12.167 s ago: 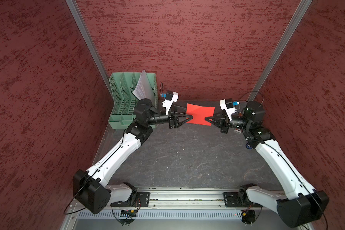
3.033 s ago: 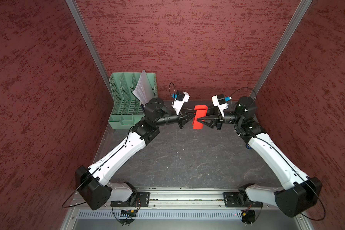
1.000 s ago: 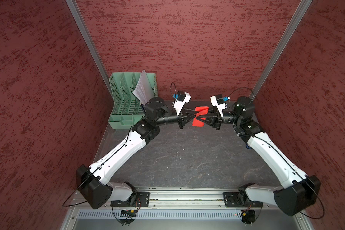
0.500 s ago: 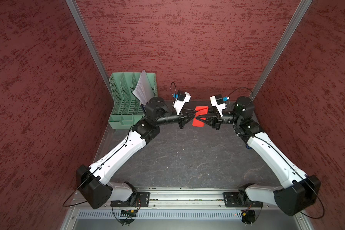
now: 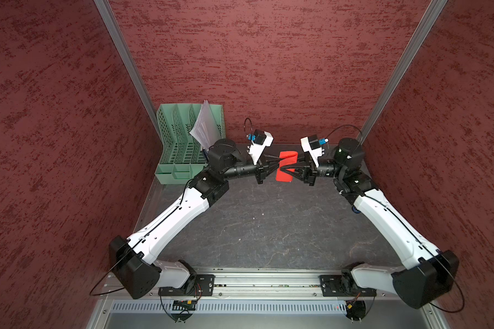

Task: Fold the square paper along the opposite sides
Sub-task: Fold the paper.

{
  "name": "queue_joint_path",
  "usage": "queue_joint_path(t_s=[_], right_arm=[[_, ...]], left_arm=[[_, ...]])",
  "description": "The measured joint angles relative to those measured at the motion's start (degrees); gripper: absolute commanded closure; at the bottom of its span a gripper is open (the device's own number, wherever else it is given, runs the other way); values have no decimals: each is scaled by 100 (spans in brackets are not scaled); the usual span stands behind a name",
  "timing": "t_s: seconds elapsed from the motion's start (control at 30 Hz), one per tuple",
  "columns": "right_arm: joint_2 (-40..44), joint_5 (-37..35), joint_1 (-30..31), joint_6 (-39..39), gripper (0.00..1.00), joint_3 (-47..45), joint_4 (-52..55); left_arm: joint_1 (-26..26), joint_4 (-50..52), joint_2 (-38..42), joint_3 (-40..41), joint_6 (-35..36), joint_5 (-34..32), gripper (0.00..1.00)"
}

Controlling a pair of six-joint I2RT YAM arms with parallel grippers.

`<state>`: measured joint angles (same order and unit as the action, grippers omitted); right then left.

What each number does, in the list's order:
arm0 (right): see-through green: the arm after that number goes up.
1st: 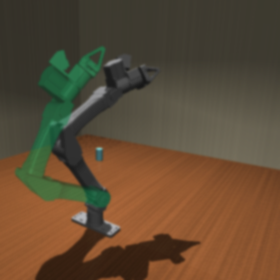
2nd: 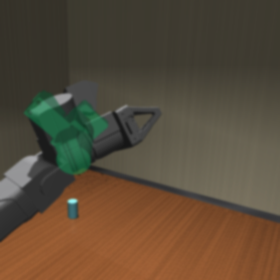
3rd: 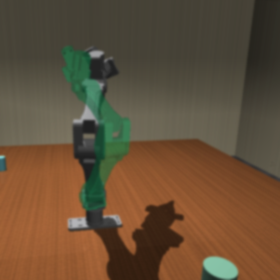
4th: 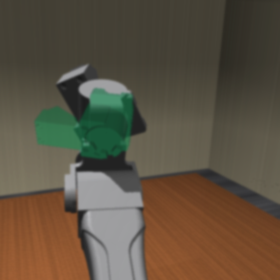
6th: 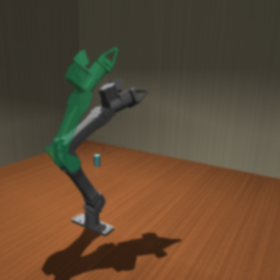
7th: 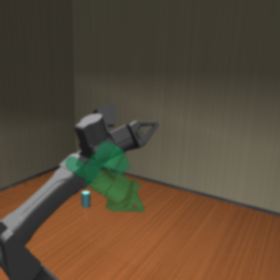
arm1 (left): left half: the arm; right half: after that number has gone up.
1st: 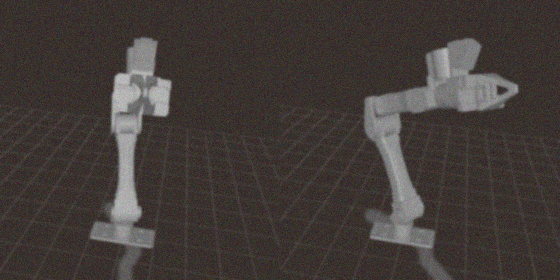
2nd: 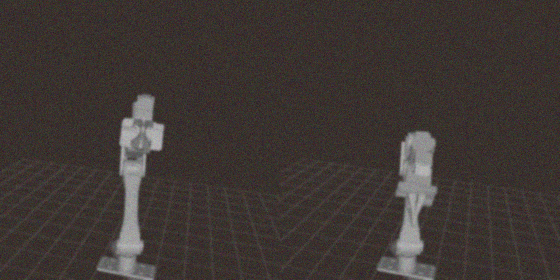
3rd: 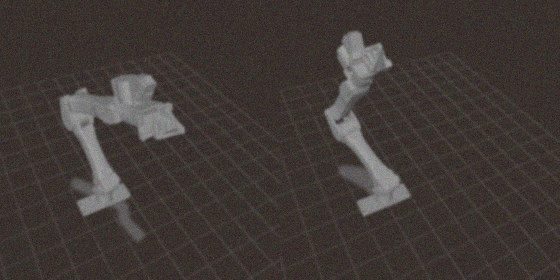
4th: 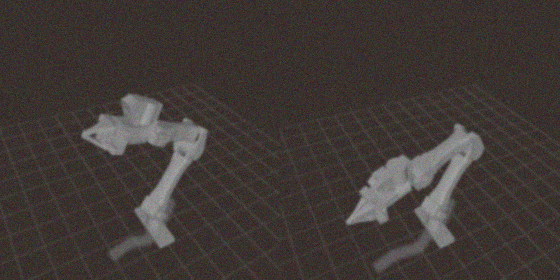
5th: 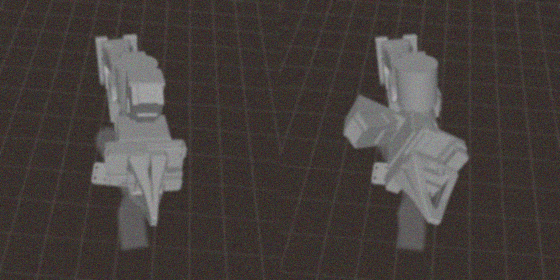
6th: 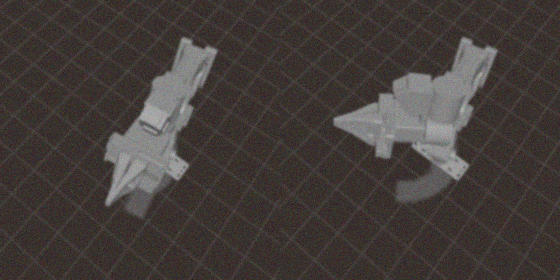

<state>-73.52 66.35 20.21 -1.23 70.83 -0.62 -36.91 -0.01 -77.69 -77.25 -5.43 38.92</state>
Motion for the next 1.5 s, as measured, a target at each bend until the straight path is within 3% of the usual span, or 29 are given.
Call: queue_joint_path(t_s=[0.07, 0.13, 0.2, 0.3, 0.77, 1.13, 1.5], right_arm=[[0, 24, 4, -7, 89, 0, -9], [0, 55, 26, -7, 91, 0, -42], [0, 72, 35, -9, 92, 0, -57], [0, 87, 39, -11, 92, 0, -94], [0, 92, 50, -37, 92, 0, -177], [0, 90, 72, -271, 92, 4, -448], [0, 31, 72, -350, 92, 254, -527]], left_arm=[[13, 9, 0, -7, 48, -50, 68], [63, 48, 2, -7, 44, -138, 44], [120, 55, 9, -4, 50, -216, 29], [240, 48, 79, 63, 22, -326, 19], [894, -369, 1272, 765, -166, -398, 3], [310, -601, 579, 1051, -284, -262, 2], [227, -820, 481, 1075, -291, -168, 5]])
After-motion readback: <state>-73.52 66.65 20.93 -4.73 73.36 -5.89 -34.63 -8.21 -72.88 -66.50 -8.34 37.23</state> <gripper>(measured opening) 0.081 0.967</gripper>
